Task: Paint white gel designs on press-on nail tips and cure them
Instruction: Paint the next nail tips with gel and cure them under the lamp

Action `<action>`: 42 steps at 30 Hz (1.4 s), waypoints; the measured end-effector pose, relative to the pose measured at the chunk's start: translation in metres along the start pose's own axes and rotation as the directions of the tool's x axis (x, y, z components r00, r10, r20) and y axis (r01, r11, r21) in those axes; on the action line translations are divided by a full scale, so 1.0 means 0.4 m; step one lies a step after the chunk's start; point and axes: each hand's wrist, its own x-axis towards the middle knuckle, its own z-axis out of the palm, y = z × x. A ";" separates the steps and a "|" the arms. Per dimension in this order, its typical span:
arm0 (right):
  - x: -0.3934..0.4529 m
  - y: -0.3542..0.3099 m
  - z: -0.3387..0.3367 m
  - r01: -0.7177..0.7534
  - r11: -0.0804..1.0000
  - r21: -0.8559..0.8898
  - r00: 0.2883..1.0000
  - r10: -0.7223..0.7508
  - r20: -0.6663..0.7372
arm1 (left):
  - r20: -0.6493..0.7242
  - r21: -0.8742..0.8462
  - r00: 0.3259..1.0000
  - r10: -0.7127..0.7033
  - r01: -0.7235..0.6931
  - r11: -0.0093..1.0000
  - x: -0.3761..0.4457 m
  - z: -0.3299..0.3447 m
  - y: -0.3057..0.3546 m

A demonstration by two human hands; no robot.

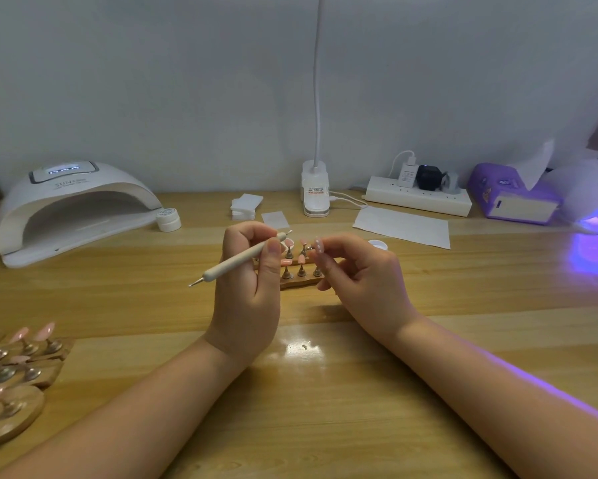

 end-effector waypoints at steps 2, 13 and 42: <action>0.000 0.000 -0.002 -0.005 1.000 -0.004 1.000 0.005 0.001 | 0.002 0.002 1.000 -0.001 0.001 1.000 0.000 0.000 0.000; 0.020 0.017 -0.022 -0.148 0.986 -0.082 0.981 0.136 -0.142 | 0.011 -0.003 1.000 -0.022 0.022 1.000 0.000 0.001 0.002; 0.020 0.009 -0.039 -0.153 0.757 -0.635 0.953 0.283 0.107 | 0.043 -0.021 0.999 -0.028 0.029 0.999 0.005 -0.003 0.001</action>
